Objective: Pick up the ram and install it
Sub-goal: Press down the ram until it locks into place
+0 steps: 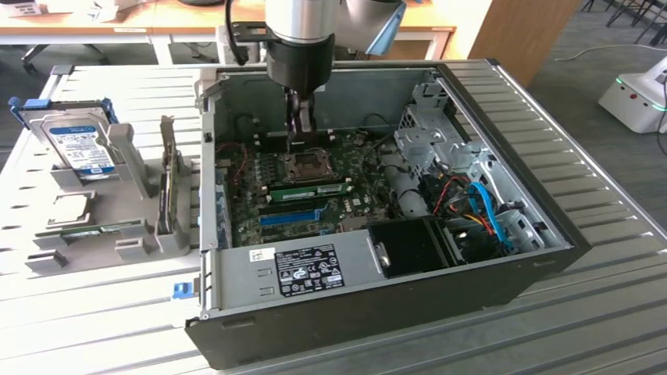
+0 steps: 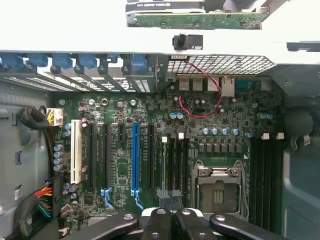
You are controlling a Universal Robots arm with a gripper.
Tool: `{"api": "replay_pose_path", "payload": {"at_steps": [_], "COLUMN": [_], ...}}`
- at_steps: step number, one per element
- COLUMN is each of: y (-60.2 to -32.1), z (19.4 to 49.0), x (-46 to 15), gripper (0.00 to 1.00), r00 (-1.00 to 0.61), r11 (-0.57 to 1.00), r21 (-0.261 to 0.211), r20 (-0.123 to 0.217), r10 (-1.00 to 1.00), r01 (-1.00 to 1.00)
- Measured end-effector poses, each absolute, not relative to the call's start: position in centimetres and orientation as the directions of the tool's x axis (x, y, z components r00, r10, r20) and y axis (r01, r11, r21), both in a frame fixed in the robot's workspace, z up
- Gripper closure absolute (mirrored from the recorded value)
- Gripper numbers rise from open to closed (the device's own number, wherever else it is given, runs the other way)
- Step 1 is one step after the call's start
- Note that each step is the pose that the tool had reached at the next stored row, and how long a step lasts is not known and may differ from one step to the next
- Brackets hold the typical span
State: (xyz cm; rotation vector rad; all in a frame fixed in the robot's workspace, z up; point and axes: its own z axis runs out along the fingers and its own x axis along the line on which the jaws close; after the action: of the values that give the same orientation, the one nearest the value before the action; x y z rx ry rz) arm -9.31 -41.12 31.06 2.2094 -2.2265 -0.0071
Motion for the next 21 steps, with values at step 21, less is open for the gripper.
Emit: {"api": "replay_pose_path", "payload": {"at_steps": [21], "y": [-41.1], "z": [31.6], "x": [-8.1], "gripper": [0.9], "r00": [-0.008], "r11": [0.008], "r21": [0.007], "r20": [0.0], "r10": [-1.0], "r01": [-1.0]}}
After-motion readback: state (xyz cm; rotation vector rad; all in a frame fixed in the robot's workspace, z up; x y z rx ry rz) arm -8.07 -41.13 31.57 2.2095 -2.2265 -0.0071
